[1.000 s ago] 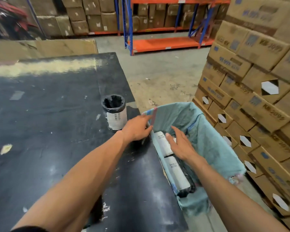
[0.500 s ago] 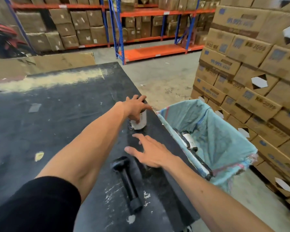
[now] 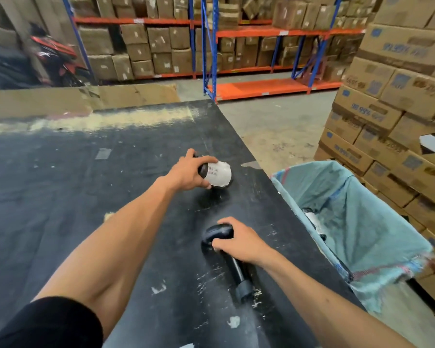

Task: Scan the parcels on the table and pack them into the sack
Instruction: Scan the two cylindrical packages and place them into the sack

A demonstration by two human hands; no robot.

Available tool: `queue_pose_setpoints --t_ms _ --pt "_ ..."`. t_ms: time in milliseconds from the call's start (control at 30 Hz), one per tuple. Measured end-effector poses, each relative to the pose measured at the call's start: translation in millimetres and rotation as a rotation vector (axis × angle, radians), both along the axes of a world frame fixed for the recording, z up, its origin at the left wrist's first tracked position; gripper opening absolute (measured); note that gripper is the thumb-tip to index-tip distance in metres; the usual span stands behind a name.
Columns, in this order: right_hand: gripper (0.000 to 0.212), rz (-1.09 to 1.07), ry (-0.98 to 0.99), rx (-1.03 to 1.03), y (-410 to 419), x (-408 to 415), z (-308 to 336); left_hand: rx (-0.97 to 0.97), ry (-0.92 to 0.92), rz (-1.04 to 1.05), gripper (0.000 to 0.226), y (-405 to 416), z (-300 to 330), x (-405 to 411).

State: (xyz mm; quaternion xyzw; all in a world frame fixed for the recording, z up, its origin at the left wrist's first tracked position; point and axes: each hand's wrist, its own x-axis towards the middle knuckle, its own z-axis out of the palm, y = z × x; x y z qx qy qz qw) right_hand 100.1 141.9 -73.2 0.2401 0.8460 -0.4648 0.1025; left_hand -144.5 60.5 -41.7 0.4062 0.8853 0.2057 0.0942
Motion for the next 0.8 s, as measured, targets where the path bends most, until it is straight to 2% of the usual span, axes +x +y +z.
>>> queue_pose_setpoints --t_ms 67,200,267,367,500,800 --pt "0.056 -0.082 0.117 -0.029 4 -7 9 0.145 -0.062 0.087 0.078 -23 -6 -1" --pt "0.044 -0.232 0.358 -0.285 13 -30 37 0.384 -0.136 0.251 0.077 -61 -14 9" --pt "0.04 -0.217 0.42 -0.396 12 -41 58 0.453 -0.129 0.288 0.076 -72 -18 16" --pt "0.042 -0.168 0.475 -0.449 2 -53 79 0.476 -0.082 0.302 0.077 -78 -22 23" --pt "0.048 -0.152 0.493 -0.408 -12 -61 89 0.489 -0.03 0.321 0.077 -79 -21 29" --pt "0.035 -0.159 0.542 -0.288 -16 -56 89 0.489 -0.042 0.337 0.077 -79 -17 38"
